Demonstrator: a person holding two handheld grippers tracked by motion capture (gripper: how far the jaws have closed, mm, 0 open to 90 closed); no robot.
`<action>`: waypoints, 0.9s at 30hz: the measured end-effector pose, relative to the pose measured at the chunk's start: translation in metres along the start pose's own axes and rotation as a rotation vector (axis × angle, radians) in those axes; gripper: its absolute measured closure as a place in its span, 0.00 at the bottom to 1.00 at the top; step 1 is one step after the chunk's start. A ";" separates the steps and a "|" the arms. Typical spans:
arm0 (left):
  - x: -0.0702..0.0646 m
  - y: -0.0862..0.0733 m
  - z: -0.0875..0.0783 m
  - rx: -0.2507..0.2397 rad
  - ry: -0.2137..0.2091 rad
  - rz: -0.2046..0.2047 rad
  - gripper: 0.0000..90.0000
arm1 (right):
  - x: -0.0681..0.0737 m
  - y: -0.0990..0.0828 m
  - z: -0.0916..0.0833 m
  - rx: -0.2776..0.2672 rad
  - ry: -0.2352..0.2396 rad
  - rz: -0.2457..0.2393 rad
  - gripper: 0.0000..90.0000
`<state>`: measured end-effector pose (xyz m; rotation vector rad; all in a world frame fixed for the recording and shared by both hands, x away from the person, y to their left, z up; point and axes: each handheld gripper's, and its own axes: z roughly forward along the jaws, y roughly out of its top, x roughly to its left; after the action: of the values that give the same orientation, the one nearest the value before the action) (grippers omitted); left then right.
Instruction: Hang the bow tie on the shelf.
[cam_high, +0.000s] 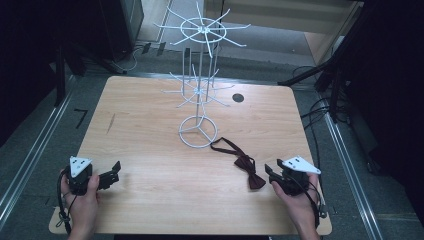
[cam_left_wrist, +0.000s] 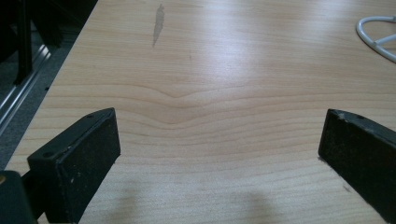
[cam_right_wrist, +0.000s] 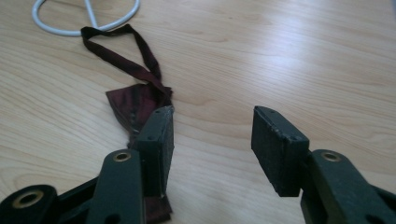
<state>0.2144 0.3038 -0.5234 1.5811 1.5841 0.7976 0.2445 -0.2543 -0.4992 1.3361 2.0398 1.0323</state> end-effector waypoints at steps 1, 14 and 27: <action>0.000 0.000 0.000 -0.002 0.000 0.002 0.00 | 0.000 0.000 0.000 0.000 0.000 0.000 0.55; -0.002 0.000 0.001 0.015 -0.001 0.008 0.00 | 0.018 0.040 0.041 0.159 0.127 -0.027 0.53; -0.004 0.002 0.005 0.046 -0.003 0.026 0.00 | 0.033 0.076 0.100 0.362 0.202 -0.056 0.49</action>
<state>0.2192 0.3000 -0.5243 1.6375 1.5928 0.7778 0.3459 -0.1736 -0.4975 1.3816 2.4932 0.8269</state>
